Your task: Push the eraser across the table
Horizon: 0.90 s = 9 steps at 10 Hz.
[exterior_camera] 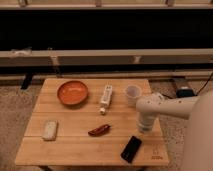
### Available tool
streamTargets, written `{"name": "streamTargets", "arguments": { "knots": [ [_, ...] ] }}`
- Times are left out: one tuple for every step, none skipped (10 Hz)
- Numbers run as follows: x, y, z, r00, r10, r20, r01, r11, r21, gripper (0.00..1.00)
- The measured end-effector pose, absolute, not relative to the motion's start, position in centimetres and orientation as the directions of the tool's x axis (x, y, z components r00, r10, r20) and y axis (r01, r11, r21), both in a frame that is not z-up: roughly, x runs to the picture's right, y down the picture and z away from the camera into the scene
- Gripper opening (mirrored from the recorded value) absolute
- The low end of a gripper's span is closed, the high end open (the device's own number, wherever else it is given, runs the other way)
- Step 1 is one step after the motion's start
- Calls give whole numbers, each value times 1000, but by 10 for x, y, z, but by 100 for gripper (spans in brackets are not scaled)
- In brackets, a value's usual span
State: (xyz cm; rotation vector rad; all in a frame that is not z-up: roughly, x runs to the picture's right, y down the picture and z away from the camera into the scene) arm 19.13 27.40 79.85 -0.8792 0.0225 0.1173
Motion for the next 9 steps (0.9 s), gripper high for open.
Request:
{"name": "streamTargets", "arguments": {
  "knots": [
    [185,278,796,995,88,-57,-99,627,-773,0],
    [177,282,792,996,79,-43,-83,620,-780,0],
    [165,287,789,997,75,-27,-68,617,-784,0],
    [156,289,788,997,73,-18,-59,618,-784,0],
    [155,288,788,997,72,-17,-58,619,-784,0],
    [156,289,788,997,74,-17,-59,619,-783,0],
    [156,288,788,997,72,-17,-58,620,-782,0],
    [155,283,788,997,72,-22,-63,633,-772,0],
    [160,273,786,996,79,-41,-82,650,-755,0]
  ]
}}
